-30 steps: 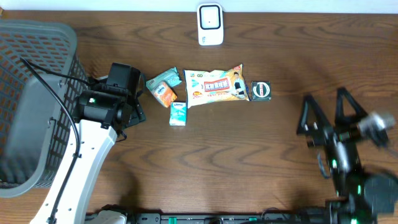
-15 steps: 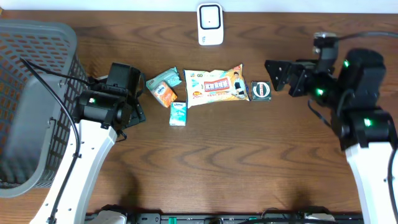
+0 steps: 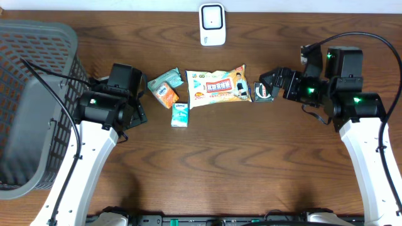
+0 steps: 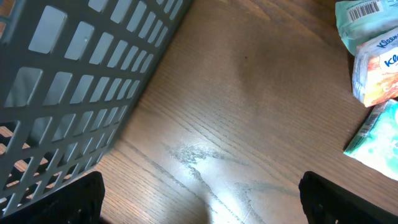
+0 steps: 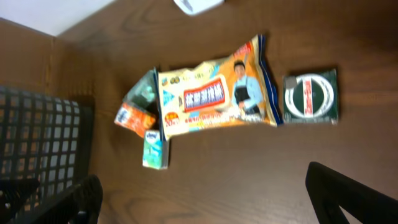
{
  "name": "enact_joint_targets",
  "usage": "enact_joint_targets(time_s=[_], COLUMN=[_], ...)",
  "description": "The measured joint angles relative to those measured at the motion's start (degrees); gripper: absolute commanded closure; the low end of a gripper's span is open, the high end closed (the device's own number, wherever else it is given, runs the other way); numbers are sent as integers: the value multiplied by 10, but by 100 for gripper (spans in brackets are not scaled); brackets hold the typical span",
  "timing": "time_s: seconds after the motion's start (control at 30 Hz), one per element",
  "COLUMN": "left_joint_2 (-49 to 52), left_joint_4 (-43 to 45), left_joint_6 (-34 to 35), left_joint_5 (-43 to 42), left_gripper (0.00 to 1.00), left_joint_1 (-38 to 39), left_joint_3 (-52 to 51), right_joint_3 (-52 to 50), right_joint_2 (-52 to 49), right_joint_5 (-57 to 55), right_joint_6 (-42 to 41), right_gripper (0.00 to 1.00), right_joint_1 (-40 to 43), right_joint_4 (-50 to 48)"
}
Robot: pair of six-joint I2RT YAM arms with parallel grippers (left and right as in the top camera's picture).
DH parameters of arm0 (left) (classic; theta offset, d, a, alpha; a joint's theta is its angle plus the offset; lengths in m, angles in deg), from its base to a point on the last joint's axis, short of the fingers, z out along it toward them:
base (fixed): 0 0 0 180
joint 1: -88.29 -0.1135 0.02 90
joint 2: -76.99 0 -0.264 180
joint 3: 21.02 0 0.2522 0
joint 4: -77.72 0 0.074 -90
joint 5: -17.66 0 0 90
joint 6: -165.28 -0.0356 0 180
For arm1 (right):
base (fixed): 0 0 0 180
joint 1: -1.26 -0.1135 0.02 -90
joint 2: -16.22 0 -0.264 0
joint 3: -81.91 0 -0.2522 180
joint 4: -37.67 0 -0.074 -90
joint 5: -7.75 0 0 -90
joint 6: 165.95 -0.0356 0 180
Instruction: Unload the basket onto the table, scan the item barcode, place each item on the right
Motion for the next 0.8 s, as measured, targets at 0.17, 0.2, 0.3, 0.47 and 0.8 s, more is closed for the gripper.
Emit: enact_joint_targets(time_s=[0.17,0.2,0.3,0.47,0.8], left_joint_2=[0,0,0,0,0], left_joint_4=[0,0,0,0,0], left_joint_6=[0,0,0,0,0], left_joint_5=[0,0,0,0,0], left_gripper=[2,2,3,2,2], left_joint_1=[0,0,0,0,0], left_joint_3=[0,0,0,0,0], right_joint_3=[0,0,0,0,0], right_joint_2=[-10,-14,-23,-26,-26], right_joint_5=[-11,-19,-40,-50,-53], right_joint_6=[16,19,24,26,25], right_gripper=[1,1,1,2,4], right_joint_1=[0,-1,-4,-7,-37], right_joint_4=[31,37,47,50,75])
